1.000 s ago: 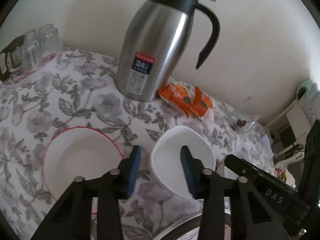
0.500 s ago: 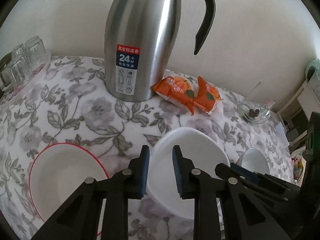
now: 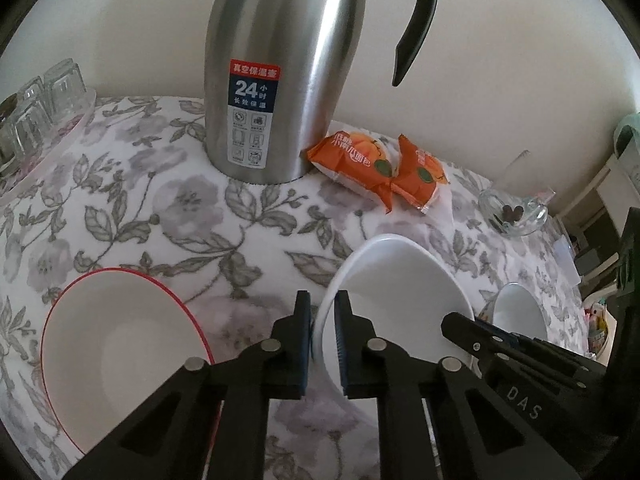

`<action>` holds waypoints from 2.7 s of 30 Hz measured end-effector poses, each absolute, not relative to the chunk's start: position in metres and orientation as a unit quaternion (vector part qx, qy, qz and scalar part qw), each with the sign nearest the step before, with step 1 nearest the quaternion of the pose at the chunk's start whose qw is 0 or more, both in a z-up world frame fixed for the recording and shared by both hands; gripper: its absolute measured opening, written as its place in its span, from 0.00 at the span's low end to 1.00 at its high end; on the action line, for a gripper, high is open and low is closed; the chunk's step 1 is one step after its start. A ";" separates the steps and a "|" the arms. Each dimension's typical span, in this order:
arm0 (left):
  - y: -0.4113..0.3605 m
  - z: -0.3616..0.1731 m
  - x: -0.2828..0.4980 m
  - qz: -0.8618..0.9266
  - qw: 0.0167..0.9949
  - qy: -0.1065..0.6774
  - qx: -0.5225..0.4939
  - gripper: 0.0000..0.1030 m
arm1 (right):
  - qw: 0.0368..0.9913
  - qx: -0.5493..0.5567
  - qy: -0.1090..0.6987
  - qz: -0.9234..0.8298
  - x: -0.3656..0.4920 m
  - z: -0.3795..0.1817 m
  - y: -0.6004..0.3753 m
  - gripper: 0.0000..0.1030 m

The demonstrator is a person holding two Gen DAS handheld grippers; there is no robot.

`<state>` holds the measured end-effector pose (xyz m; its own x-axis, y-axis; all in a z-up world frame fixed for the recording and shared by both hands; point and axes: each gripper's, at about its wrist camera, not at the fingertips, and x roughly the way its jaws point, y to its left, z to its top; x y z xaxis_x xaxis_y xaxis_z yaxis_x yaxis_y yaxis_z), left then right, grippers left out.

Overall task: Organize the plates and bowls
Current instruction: 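Close the right gripper on the white square bowl rim, then lift the white square bowl on edge and carry it over the basin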

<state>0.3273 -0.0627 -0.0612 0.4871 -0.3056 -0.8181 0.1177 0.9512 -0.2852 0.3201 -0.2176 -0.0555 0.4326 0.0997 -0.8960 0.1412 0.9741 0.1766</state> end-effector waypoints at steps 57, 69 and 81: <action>-0.066 0.053 0.124 -0.189 0.882 0.429 -0.053 0.11 | 0.894 0.162 0.418 -0.010 0.092 0.059 -0.221 0.10; -0.067 0.042 0.123 -0.186 0.870 0.453 -0.058 0.12 | 0.885 0.155 0.439 -0.007 0.090 0.050 -0.222 0.10; -0.066 0.021 0.130 -0.176 0.849 0.493 -0.066 0.12 | 0.873 0.150 0.463 -0.009 0.094 0.037 -0.220 0.11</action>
